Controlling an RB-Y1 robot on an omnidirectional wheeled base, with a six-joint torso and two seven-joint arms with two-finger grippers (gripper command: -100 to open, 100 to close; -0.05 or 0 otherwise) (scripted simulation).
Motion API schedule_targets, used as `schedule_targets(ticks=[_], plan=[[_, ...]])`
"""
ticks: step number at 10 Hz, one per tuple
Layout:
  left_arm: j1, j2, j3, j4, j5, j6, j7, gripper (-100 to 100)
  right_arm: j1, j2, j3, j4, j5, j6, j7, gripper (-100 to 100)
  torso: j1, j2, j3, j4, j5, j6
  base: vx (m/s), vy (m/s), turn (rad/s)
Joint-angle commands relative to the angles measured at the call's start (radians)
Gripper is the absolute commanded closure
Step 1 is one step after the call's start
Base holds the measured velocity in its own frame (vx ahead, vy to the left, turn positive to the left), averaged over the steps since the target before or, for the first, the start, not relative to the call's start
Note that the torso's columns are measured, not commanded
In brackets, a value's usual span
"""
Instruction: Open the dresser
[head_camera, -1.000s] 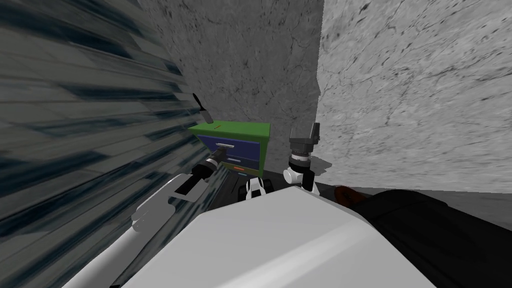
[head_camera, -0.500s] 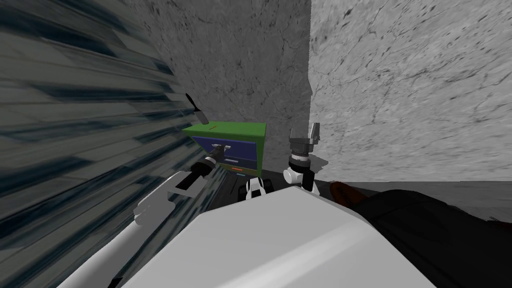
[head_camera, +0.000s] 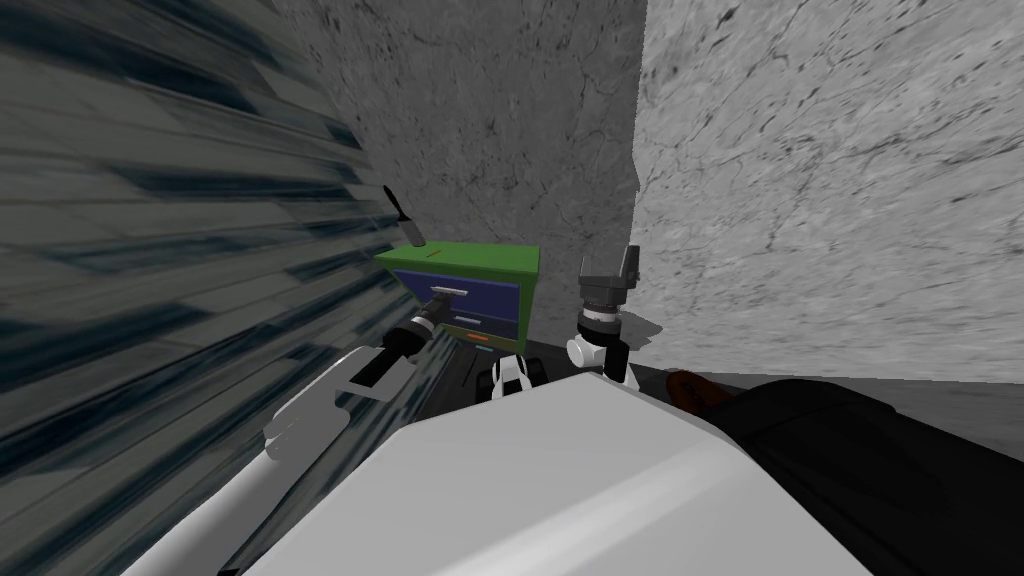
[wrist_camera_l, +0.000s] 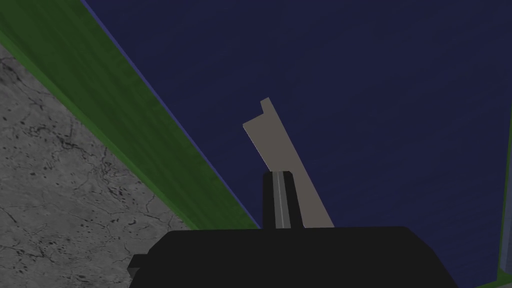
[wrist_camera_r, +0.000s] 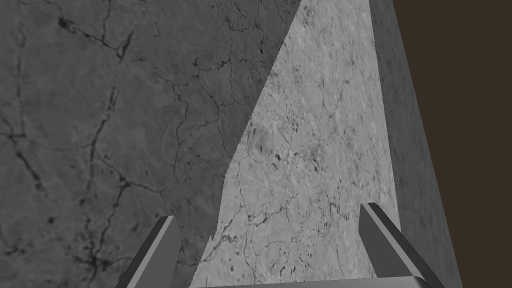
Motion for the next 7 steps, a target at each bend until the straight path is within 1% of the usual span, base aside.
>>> schedule_targets(ticks=[1, 4, 5, 6, 7], plan=[[0.000, 0.000, 0.000, 0.000, 0.000, 0.000, 0.000, 100, 0.000, 0.000, 0.000, 0.000, 0.000, 0.000, 0.000, 0, 0.001, 0.000, 0.000, 0.000, 0.000, 0.000, 0.000, 0.000, 0.000], [0.000, 0.000, 0.000, 0.000, 0.000, 0.000, 0.000, 100, 0.000, 0.000, 0.000, 0.000, 0.000, 0.000, 0.000, 0, 0.002, -0.001, 0.000, 0.000, 0.001, 0.000, 0.000, 0.000, 0.000], [0.000, 0.000, 0.000, 0.000, 0.000, 0.000, 0.000, -100, 0.000, 0.000, 0.000, 0.000, 0.000, 0.000, 0.000, 0, 0.001, -0.001, 0.000, 0.000, 0.001, 0.000, 0.000, 0.000, 0.000], [0.000, 0.000, 0.000, 0.000, 0.000, 0.000, 0.000, -100, 0.000, 0.000, 0.000, 0.000, 0.000, 0.000, 0.000, 0, 0.001, -0.001, 0.000, 0.000, 0.000, 0.000, 0.000, 0.000, 0.000], [0.000, 0.000, 0.000, 0.000, 0.000, 0.000, 0.000, 100, 0.000, 0.000, 0.000, 0.000, 0.000, 0.000, 0.000, 0, 0.001, -0.001, 0.000, 0.000, 0.000, 0.000, 0.000, 0.000, 0.000]])
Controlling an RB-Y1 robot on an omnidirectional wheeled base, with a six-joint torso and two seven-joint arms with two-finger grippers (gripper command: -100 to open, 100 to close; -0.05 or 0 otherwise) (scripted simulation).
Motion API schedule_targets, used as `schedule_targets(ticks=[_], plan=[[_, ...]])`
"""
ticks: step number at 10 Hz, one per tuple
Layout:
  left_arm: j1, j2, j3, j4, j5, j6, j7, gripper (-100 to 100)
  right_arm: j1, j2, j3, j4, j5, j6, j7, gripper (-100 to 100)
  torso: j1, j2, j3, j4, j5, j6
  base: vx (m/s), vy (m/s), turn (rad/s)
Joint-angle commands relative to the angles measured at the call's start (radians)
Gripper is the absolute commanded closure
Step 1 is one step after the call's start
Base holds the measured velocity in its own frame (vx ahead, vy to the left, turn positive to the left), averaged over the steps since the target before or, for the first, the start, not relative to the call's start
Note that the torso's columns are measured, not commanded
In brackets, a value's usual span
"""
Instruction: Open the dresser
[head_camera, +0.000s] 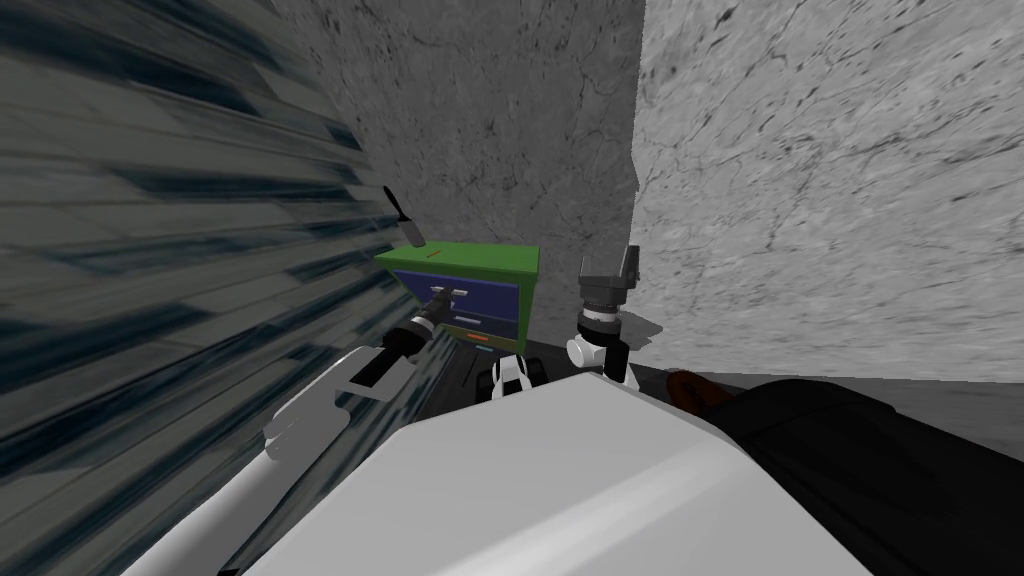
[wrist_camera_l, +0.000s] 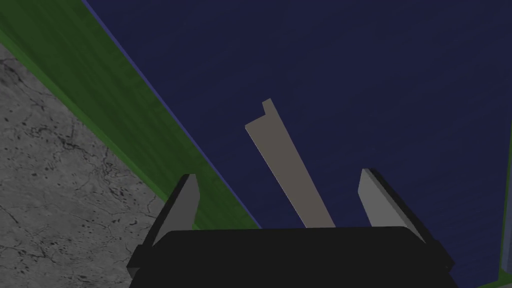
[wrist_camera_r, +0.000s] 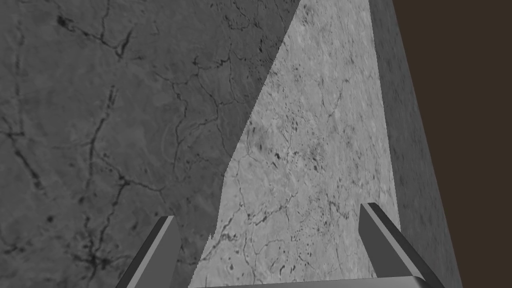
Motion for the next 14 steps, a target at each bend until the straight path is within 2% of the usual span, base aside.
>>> schedule_targets(ticks=[1, 4, 5, 6, 7, 9, 12, 13, 14], plan=[[0.006, 0.010, -0.003, -0.018, -0.002, 0.002, 0.007, 100, 0.000, 0.000, 0.000, 0.000, 0.000, 0.000, 0.000, 0, 0.000, 0.000, 0.000, 0.000, 0.000, 0.000, -0.108, 0.042, 0.101], [0.014, 0.026, -0.008, -0.044, -0.005, 0.005, 0.017, 100, 0.000, 0.000, 0.000, 0.000, 0.000, 0.000, 0.000, 0, 0.002, 0.004, 0.003, 0.001, 0.001, 0.000, -0.171, 0.102, 0.057], [0.010, 0.024, -0.005, -0.036, -0.002, 0.004, 0.014, 100, 0.000, 0.000, 0.000, 0.000, 0.000, 0.000, 0.000, 0, 0.003, 0.002, 0.001, 0.001, 0.001, 0.000, -0.090, 0.070, 0.013], [0.005, 0.019, -0.006, -0.024, -0.001, 0.003, 0.013, -100, 0.000, 0.000, 0.000, 0.000, 0.000, 0.000, 0.000, 0, -0.002, -0.005, -0.003, -0.001, 0.000, 0.000, 0.074, -0.060, -0.089], [0.003, 0.017, -0.006, -0.019, 0.000, 0.002, 0.012, -100, 0.000, 0.000, 0.000, 0.000, 0.000, 0.000, 0.000, 0, -0.009, -0.012, -0.007, -0.004, -0.003, 0.001, 0.147, -0.086, -0.066], [-0.005, 0.010, -0.006, -0.003, 0.001, 0.001, 0.009, -100, 0.000, 0.000, 0.000, 0.000, 0.000, 0.000, 0.000, 0, -0.003, -0.007, -0.005, -0.002, -0.001, 0.000, 0.166, -0.099, -0.066], [-0.006, 0.016, -0.003, -0.010, 0.003, 0.006, 0.012, -100, 0.000, 0.000, 0.000, 0.000, 0.000, 0.000, 0.000, 0, 0.003, 0.004, 0.003, 0.002, 0.001, 0.000, 0.088, -0.045, -0.018], [-0.006, 0.017, -0.003, -0.011, 0.003, 0.008, 0.012, 100, 0.000, 0.000, 0.000, 0.000, 0.000, 0.000, 0.000, 0, 0.003, 0.004, 0.003, 0.001, 0.001, 0.000, 0.012, -0.005, 0.002], [-0.001, 0.029, -0.006, -0.030, 0.000, 0.011, 0.021, 100, 0.000, 0.000, 0.000, 0.000, 0.000, 0.000, 0.000, 0, 0.002, 0.004, 0.003, 0.001, 0.001, 0.000, -0.084, 0.058, 0.082]])
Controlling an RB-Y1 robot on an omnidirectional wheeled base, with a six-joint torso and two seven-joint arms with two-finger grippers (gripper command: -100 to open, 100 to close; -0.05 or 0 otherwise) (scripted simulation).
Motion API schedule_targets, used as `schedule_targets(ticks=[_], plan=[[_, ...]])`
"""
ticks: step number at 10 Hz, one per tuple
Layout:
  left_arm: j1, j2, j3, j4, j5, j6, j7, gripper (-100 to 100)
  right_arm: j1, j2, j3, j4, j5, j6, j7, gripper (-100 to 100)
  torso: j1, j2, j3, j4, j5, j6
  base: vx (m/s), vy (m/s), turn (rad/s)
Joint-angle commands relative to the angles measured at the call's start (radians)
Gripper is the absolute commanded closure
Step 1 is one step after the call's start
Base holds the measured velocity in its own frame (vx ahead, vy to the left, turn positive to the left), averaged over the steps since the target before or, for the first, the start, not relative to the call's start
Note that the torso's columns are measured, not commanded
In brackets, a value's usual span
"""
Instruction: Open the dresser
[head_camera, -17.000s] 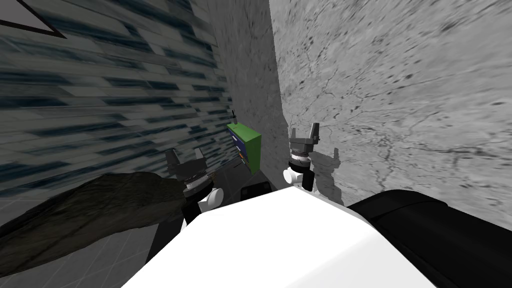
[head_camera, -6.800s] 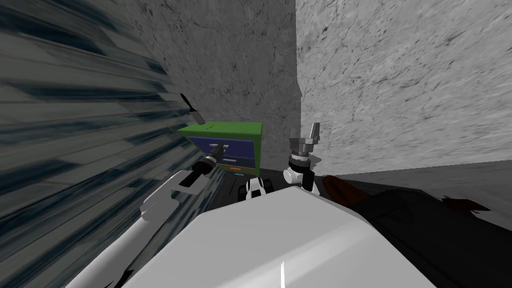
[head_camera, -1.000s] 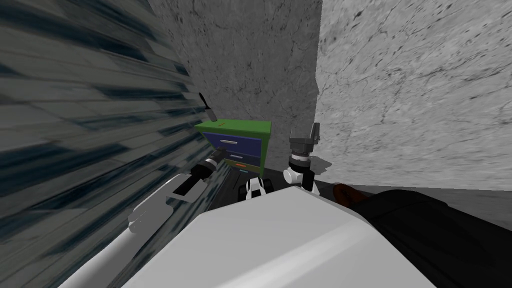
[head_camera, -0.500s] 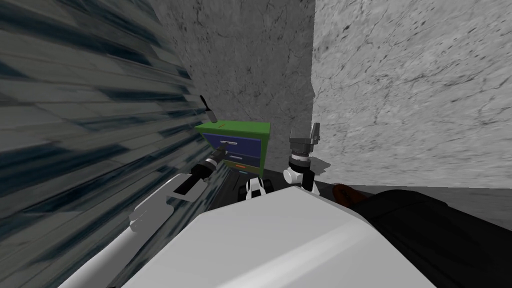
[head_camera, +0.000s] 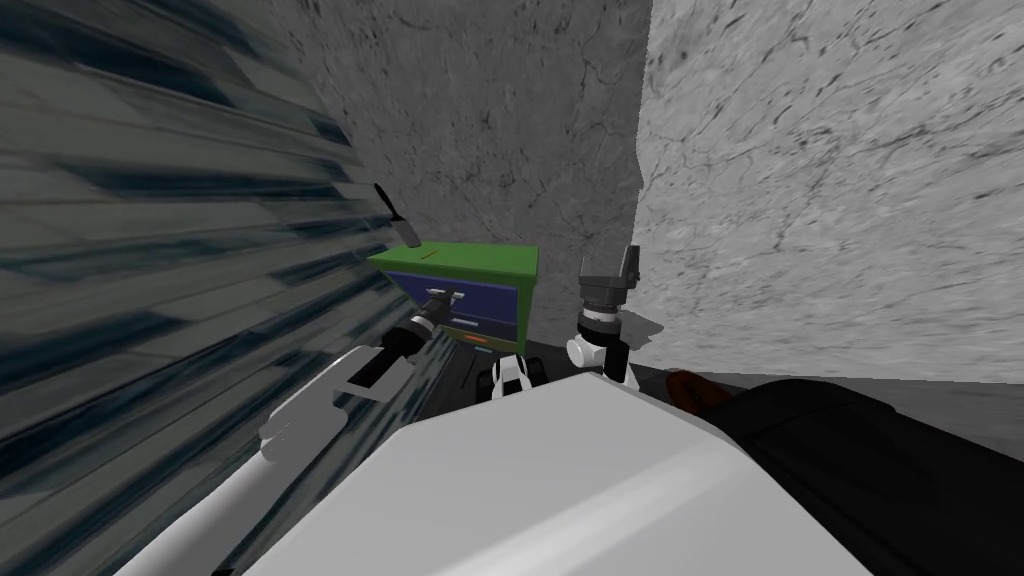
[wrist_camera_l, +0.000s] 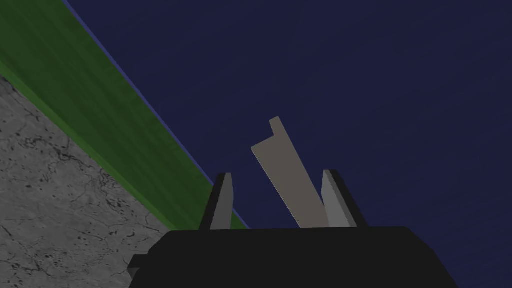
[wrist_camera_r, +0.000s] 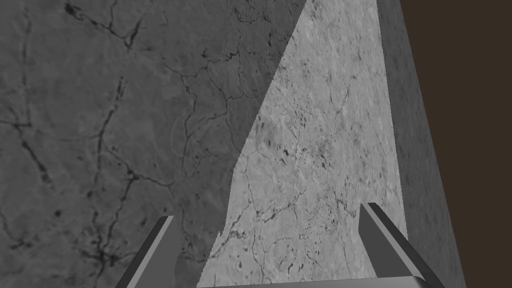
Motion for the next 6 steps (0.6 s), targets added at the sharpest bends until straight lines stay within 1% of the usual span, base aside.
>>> schedule_targets(ticks=[1, 3, 4, 5, 6], plan=[[0.006, 0.016, -0.004, -0.024, -0.004, 0.004, 0.011, 100, 0.000, 0.000, 0.000, 0.000, 0.000, 0.000, 0.000, 0, 0.002, 0.002, 0.001, 0.000, 0.000, 0.000, -0.169, 0.070, 0.068], [0.012, 0.032, -0.008, -0.047, -0.007, 0.007, 0.022, 100, 0.000, 0.000, 0.000, 0.000, 0.000, 0.000, 0.000, 0, -0.001, 0.000, 0.000, 0.000, 0.000, 0.000, -0.192, 0.085, 0.071], [0.009, 0.026, -0.008, -0.039, -0.007, 0.006, 0.017, 100, 0.000, 0.000, 0.000, 0.000, 0.000, 0.000, 0.000, 0, -0.002, -0.002, -0.001, -0.001, -0.001, 0.000, -0.097, 0.041, 0.015], [0.002, 0.015, -0.007, -0.015, -0.006, 0.000, 0.014, -100, 0.000, 0.000, 0.000, 0.000, 0.000, 0.000, 0.000, 0, -0.005, -0.009, -0.006, -0.003, -0.001, 0.001, 0.058, -0.044, -0.088], [0.000, 0.012, -0.007, -0.010, -0.006, -0.001, 0.013, -100, 0.000, 0.000, 0.000, 0.000, 0.000, 0.000, 0.000, 0, -0.009, -0.017, -0.010, -0.005, -0.003, 0.001, 0.117, -0.062, -0.060]])
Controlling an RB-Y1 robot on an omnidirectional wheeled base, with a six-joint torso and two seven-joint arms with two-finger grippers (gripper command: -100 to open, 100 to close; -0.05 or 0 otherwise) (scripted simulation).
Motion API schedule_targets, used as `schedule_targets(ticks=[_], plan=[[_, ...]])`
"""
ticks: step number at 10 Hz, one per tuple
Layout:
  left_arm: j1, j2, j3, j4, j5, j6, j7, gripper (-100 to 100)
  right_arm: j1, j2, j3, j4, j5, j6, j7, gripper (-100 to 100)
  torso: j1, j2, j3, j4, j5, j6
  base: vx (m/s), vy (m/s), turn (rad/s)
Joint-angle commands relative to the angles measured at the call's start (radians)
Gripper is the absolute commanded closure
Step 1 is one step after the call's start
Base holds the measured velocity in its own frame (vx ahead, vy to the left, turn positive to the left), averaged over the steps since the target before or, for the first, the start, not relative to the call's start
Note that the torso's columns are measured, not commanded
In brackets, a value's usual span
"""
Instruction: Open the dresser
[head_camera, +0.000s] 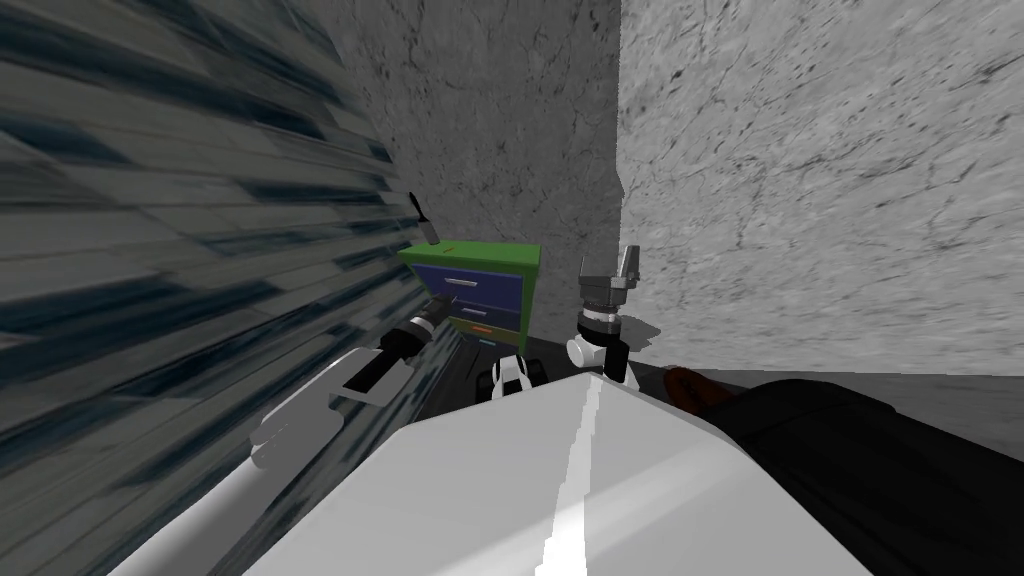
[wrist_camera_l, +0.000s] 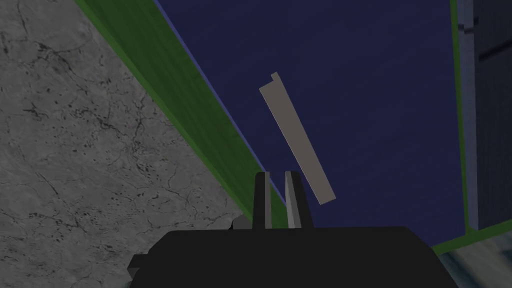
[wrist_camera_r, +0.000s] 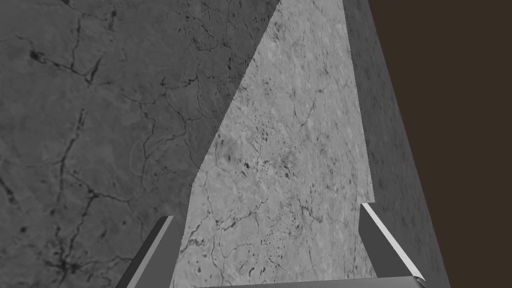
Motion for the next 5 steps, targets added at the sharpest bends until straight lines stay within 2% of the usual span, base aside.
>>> schedule_targets(ticks=[1, 2, 5], plan=[[-0.011, -0.014, 0.000, 0.030, 0.001, -0.008, -0.006, -100, 0.000, 0.000, 0.000, 0.000, 0.000, 0.000, 0.000, 0, 0.002, 0.001, 0.000, 0.000, 0.000, 0.000, 0.138, -0.083, -0.051], [-0.016, -0.021, 0.001, 0.045, 0.002, -0.012, -0.008, -100, 0.000, 0.000, 0.000, 0.000, 0.000, 0.000, 0.000, 0, 0.004, 0.006, 0.003, 0.001, 0.001, -0.001, 0.155, -0.111, -0.074], [-0.010, -0.012, 0.005, 0.032, 0.003, -0.007, -0.005, -100, 0.000, 0.000, 0.000, 0.000, 0.000, 0.000, 0.000, 0, 0.008, 0.015, 0.010, 0.005, 0.002, -0.001, 0.091, -0.055, -0.018]])
